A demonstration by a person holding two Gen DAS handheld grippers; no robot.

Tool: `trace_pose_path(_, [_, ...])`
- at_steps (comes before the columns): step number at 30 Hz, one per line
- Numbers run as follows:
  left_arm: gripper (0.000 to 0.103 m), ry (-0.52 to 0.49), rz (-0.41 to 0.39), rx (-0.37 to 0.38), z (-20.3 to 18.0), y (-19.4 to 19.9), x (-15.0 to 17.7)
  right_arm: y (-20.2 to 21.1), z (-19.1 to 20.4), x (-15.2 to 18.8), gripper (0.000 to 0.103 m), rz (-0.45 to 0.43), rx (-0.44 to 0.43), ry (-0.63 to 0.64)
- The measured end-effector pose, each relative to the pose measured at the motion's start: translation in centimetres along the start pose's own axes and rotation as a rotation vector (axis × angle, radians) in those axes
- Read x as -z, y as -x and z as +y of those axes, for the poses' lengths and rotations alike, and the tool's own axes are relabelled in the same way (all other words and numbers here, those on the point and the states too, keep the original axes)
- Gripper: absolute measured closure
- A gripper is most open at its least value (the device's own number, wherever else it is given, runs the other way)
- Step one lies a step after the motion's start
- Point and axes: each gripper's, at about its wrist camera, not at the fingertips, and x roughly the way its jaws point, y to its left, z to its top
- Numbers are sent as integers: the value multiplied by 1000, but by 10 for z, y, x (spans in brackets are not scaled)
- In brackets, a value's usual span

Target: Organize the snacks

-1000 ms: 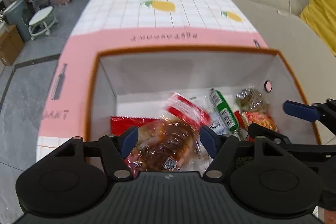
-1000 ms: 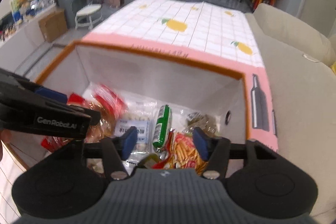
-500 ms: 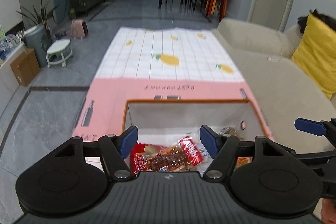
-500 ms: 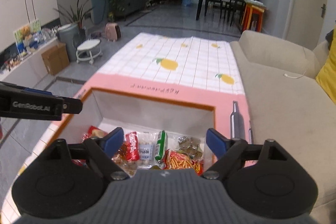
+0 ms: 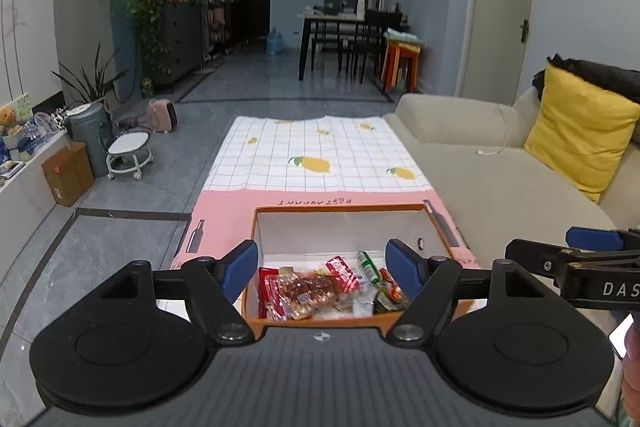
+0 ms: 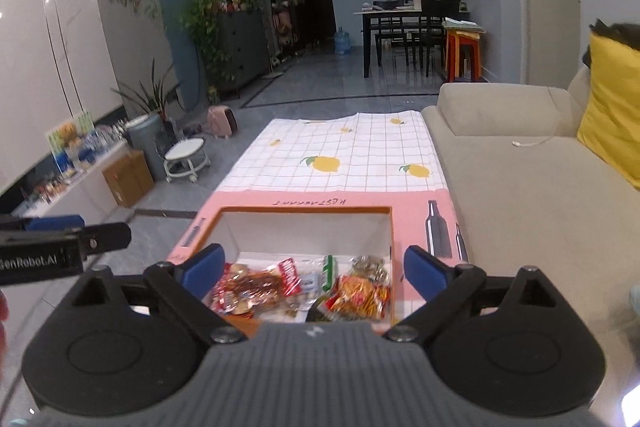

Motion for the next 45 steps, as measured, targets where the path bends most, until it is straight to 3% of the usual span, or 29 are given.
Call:
trace_pose_path(6, [16, -72, -52, -52, -22, 36, 35, 49, 4, 34, 7, -17, -6, -12])
trace_pose_path(13, [16, -25, -97, -56, -31, 66, 70, 95, 14, 80, 4, -66, 43, 61])
trace_pose_path(22, [14, -13, -67, -72, -39, 86, 105, 139, 29, 139, 4, -127, 145, 134])
trace_pose_path(31, [14, -7, 65, -141, -40, 63, 124, 122, 42, 154, 4, -93, 114, 191])
trace_pose_path(45, [14, -22, 68, -162, -40, 70, 126, 118, 34, 158, 4, -38, 139, 114])
